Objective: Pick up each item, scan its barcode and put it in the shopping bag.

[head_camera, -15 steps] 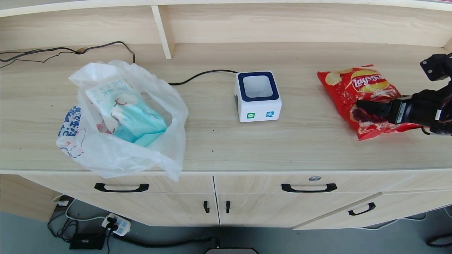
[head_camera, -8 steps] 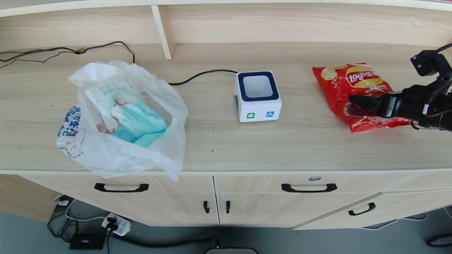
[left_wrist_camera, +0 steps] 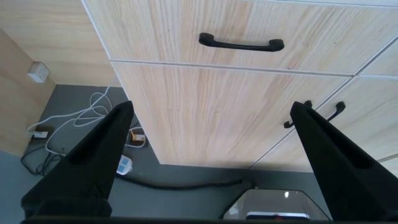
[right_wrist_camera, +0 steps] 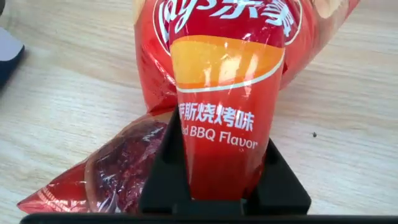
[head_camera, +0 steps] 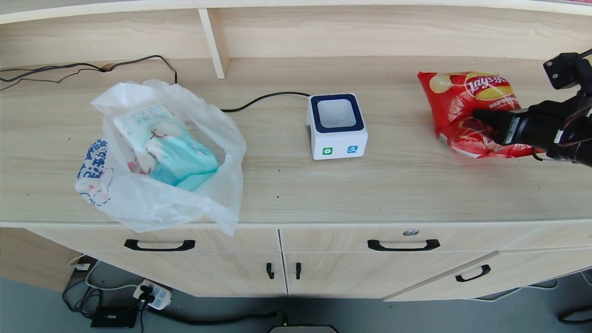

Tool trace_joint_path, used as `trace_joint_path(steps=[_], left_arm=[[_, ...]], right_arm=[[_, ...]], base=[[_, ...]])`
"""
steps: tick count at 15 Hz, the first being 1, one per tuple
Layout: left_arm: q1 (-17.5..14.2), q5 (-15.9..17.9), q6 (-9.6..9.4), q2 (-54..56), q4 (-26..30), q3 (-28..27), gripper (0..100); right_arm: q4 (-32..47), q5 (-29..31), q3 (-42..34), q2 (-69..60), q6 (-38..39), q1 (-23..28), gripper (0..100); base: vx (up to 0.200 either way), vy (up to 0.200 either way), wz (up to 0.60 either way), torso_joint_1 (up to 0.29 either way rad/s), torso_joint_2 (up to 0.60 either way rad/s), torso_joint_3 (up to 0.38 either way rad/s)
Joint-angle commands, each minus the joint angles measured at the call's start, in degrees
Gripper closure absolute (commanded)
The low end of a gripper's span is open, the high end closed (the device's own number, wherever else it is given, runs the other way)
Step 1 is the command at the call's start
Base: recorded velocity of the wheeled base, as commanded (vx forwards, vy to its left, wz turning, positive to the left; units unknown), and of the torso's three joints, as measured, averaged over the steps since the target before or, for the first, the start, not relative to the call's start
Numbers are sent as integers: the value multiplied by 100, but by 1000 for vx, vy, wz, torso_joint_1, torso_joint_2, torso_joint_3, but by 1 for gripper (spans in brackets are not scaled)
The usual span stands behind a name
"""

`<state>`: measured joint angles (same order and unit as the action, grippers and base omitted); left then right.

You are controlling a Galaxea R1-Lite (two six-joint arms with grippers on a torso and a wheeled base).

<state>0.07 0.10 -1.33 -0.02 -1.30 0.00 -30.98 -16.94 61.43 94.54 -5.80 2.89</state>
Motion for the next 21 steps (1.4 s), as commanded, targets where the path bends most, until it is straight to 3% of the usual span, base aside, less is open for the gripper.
trace_joint_path(steps=[1, 3, 6, 9, 11, 15, 21], left_arm=[[1, -1, 1, -6, -1, 0, 0], [1, -1, 1, -6, -1, 0, 0], [1, -1, 1, -6, -1, 0, 0], [1, -1, -8, -6, -1, 0, 0], [1, -1, -17, -6, -1, 0, 0], [1, -1, -17, -6, -1, 0, 0], [1, -1, -34, -6, -10, 0, 0]], right_arm=[[-31, -11, -70, -190, 18, -8, 100], [-75, -28, -237, -515, 334, -16, 100], [-102, -28, -474, -1500, 1336, -517, 100], [-102, -28, -1221, -2519, 2487, -1713, 100], [-269, -19, -1678, -2704, 3472, -2249, 100], [-1420, -72, -2531, -2581, 5405, -2671, 100], [-4083, -72, -4253, -2194, 7146, -4042, 100]], base=[[0, 0, 0, 0, 0, 0], [0, 0, 0, 0, 0, 0], [0, 0, 0, 0, 0, 0], [0, 0, 0, 0, 0, 0], [0, 0, 0, 0, 0, 0], [0, 0, 0, 0, 0, 0], [0, 0, 0, 0, 0, 0]])
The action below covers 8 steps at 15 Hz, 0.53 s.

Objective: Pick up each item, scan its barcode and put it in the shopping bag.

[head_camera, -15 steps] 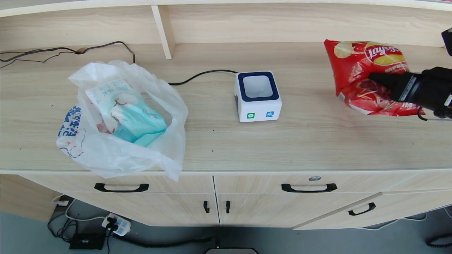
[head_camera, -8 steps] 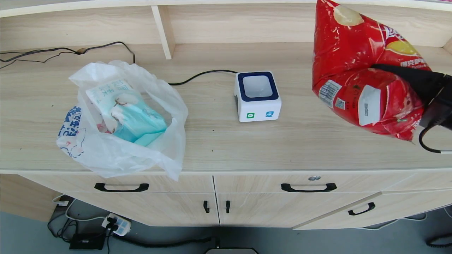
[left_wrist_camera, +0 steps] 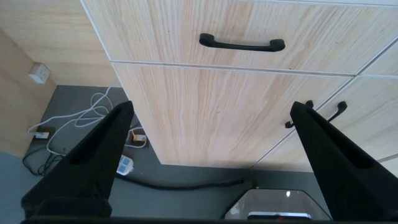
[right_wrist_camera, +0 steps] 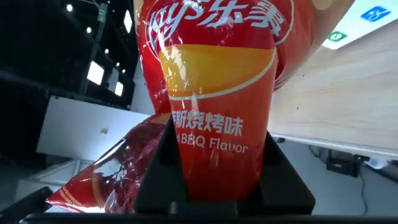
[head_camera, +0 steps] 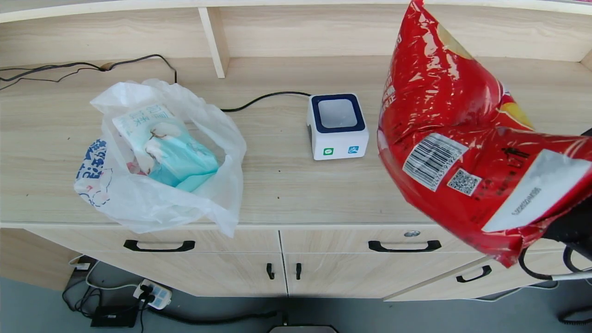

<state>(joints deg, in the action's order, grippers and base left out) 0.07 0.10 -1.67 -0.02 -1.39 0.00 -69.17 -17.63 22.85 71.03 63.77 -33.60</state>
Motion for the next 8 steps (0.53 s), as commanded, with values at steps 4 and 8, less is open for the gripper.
trace_joint_path(steps=[4, 8], left_arm=[[1, -1, 9, -6, 7, 0, 0], [1, -1, 9, -6, 7, 0, 0]], right_arm=[[-1187, -4, -122, 411, 874, -1088, 100], [-1626, -4, 36, 895, 1085, -1105, 100]], base=[[0, 0, 0, 0, 0, 0], [0, 0, 0, 0, 0, 0]])
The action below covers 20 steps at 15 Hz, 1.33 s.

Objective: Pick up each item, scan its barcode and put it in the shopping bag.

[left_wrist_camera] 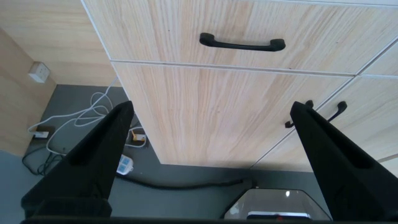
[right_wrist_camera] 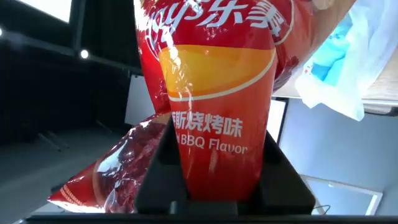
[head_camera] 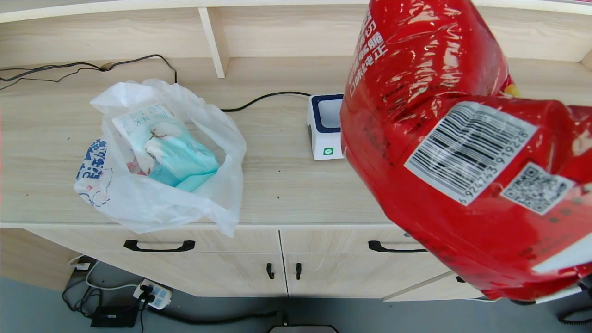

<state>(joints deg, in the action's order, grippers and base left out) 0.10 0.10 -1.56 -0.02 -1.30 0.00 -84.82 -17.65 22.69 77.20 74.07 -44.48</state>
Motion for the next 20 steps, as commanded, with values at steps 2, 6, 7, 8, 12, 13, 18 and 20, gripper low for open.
trace_joint_path(steps=[2, 6, 7, 8, 12, 13, 18, 20], left_arm=[[-1, -1, -2, -6, -1, 0, 0], [-1, -1, -2, -6, -1, 0, 0], [-1, -1, -2, -6, -1, 0, 0], [-1, -1, -2, -6, -1, 0, 0], [-1, -1, -2, -6, -1, 0, 0], [-1, -1, -2, -6, -1, 0, 0], [-1, -1, -11, -6, -10, 0, 0], [-1, -1, 7, -6, -1, 0, 0]], right_arm=[[-342, -1, 43, 348, 108, -148, 100], [-377, -1, 69, 330, 108, -307, 100], [-404, -1, 96, 348, 108, -298, 100], [-404, -1, 131, 357, 99, -298, 100], [-404, 51, 227, 357, -411, -227, 100], [-404, 95, 315, 436, -692, -113, 100], [1723, 746, 1757, 691, -3663, 871, 100], [2857, 1291, 2433, 840, -4788, 1144, 100]], base=[[0, 0, 0, 0, 0, 0], [0, 0, 0, 0, 0, 0], [0, 0, 0, 0, 0, 0], [0, 0, 0, 0, 0, 0], [0, 0, 0, 0, 0, 0], [0, 0, 0, 0, 0, 0], [0, 0, 0, 0, 0, 0], [0, 0, 0, 0, 0, 0]])
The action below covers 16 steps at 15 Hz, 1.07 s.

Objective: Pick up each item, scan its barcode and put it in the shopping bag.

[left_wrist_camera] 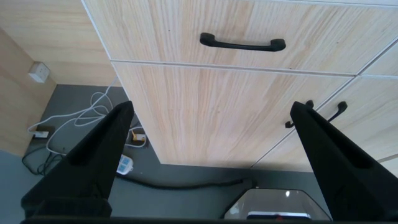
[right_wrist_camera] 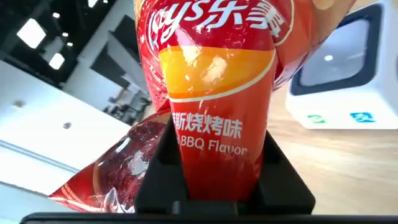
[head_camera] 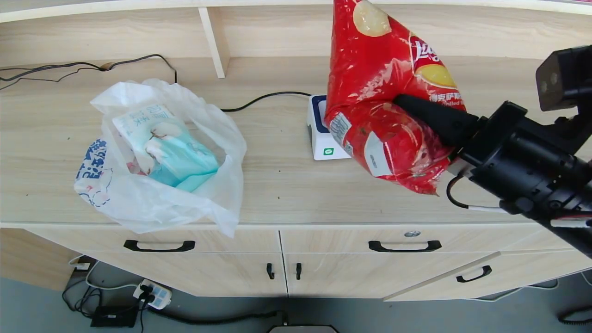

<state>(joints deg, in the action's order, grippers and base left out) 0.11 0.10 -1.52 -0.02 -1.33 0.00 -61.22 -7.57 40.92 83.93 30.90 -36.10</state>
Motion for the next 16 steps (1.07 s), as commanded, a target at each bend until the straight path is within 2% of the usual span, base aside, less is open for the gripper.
trace_joint_path(steps=[1, 3, 6, 7, 10, 13, 16], left_arm=[[-2, -1, -6, -6, 1, 0, 0], [-2, -1, 3, -6, -8, 0, 0], [-2, -1, 12, -6, -8, 0, 0], [-2, -1, 12, -6, -8, 0, 0], [-2, -1, -6, -6, -34, 0, 0], [-2, -1, -6, -6, -43, 0, 0], [-2, -1, 21, -6, -43, 0, 0]], right_arm=[[1016, 572, 1005, 308, -1333, 481, 100], [1218, 775, 1779, 756, -1992, 481, 100], [1218, 1302, 2464, 1222, -2791, 252, 100], [1209, 1337, 2508, 1319, -3284, 94, 100], [1104, 1205, 2429, 1433, -4242, 85, 100], [761, 1109, 2104, 1442, -4479, 32, 100], [708, 1126, 2192, 1380, -4479, -55, 100]], base=[[0, 0, 0, 0, 0, 0], [0, 0, 0, 0, 0, 0], [0, 0, 0, 0, 0, 0], [0, 0, 0, 0, 0, 0], [0, 0, 0, 0, 0, 0], [0, 0, 0, 0, 0, 0], [0, 0, 0, 0, 0, 0]])
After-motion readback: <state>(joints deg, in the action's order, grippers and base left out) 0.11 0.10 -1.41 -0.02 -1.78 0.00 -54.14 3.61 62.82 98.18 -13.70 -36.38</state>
